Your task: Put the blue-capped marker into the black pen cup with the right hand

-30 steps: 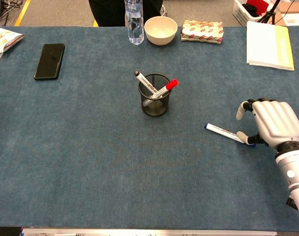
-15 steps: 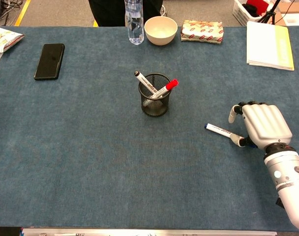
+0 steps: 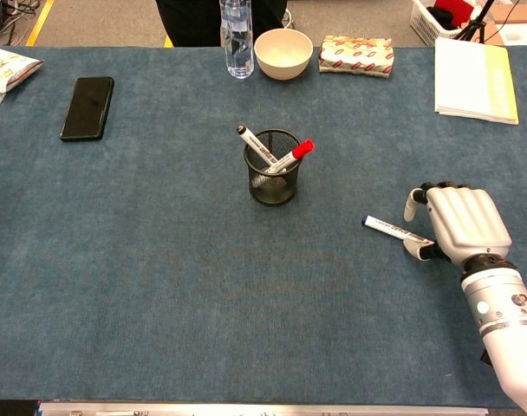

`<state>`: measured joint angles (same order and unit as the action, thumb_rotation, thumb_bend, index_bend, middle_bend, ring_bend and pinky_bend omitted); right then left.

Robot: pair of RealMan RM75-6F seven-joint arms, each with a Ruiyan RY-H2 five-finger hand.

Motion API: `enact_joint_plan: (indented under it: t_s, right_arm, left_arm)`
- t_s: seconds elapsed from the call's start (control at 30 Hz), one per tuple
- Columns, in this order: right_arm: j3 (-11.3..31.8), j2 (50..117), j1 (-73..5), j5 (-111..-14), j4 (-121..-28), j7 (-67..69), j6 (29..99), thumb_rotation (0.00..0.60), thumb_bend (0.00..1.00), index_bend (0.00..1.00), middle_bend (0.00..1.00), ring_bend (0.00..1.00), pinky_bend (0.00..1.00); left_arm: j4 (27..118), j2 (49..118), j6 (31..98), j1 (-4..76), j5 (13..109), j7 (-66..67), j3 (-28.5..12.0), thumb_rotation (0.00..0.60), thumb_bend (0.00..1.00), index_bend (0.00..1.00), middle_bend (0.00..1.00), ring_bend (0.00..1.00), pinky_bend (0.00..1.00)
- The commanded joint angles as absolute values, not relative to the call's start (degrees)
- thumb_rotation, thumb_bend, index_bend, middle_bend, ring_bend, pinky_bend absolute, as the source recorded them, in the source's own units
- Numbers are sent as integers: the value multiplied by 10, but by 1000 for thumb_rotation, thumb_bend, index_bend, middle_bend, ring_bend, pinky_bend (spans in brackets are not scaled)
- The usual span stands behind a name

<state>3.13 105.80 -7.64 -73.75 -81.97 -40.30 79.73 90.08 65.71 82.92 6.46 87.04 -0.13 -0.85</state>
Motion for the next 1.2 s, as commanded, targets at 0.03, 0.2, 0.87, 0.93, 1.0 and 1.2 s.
enact_joint_plan:
  t_s: [0.03,0.2,0.87,0.93,1.0,1.2]
  right_arm:
    - [31,1060,-77,-736,-815,-402,796,600,193,513,366,268,283]
    - [30,1062,-77,-735,-809,-402,796,600,193,513,366,268,283]
    - [37,1057,-86,-745,-809,-397,805,600,200,514,365,267,283]
    - [36,1061,-86,-742,-801,-393,803,600,201,514,365,267,283]
    - [35,1067,-85,-742,-791,-388,802,600,201,514,365,267,283]
    - [35,1081,-83,-740,-765,-377,802,600,195,514,365,267,283]
  left_arm:
    - [901,657,829,65,870,-2,-9,600,189,517,354,279,544]
    - [901,656,829,65,871,-3,-9,600,189,517,354,279,544]
    - [902,658,827,65,869,2,-8,600,189,517,354,279,544]
    - [902,657,828,65,870,2,-8,600,189,517,354,279,544]
    - [901,657,827,65,869,2,-8,600,189,517,354,279,544]
    - [902,657,828,65,871,1,-7,600,189,517,354,279,544]
